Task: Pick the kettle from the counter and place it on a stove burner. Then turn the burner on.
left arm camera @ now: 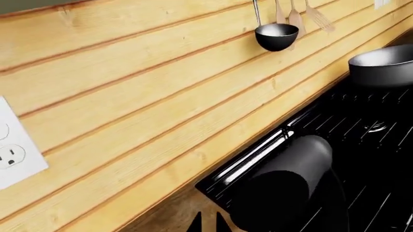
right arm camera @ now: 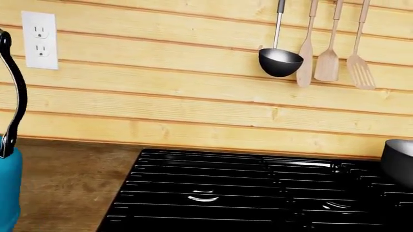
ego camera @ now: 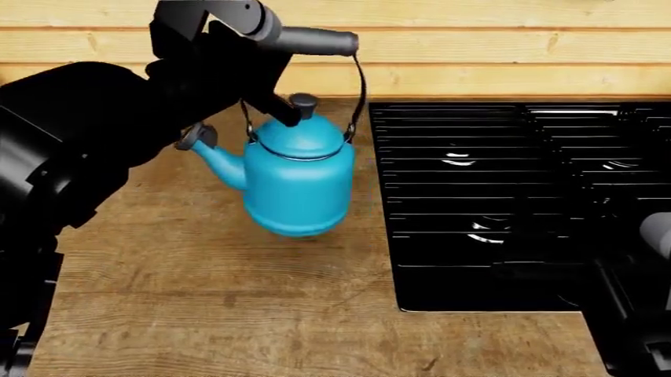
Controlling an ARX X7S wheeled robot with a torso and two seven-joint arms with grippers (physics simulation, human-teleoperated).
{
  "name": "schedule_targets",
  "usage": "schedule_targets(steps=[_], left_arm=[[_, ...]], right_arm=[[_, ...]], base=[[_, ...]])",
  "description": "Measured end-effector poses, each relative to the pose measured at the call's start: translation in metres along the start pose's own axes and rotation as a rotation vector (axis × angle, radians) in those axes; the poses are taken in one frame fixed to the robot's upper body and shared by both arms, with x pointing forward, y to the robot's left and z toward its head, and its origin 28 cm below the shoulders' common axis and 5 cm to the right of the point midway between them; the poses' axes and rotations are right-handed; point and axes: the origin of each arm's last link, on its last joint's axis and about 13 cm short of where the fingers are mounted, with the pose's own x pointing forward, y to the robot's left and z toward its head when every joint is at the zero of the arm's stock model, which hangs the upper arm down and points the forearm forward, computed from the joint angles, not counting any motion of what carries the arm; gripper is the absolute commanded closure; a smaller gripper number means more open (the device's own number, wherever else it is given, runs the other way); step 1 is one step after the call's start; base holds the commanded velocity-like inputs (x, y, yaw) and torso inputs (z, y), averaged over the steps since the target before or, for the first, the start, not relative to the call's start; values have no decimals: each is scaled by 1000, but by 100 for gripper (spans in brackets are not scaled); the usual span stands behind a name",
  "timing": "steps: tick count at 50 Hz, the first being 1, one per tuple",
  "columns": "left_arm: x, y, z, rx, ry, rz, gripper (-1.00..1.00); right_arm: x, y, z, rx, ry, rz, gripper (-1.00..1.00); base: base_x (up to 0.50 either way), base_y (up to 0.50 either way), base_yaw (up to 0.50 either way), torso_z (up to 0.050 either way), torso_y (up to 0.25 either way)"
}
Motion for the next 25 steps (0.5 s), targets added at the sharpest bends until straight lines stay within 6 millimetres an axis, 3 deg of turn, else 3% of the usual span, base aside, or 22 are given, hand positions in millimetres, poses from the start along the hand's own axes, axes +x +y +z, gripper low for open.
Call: schedule_targets(steps=[8,25], left_arm=[[2,1,5,7,-28,16,100],[11,2,10,6,-73,42,100]], right_arm=[[0,0,0,-1,-2,-4,-100],[0,-1,1,3,-4,-14,-100]], base=[[-3,-28,0,0,1],[-100,-346,0,0,1]])
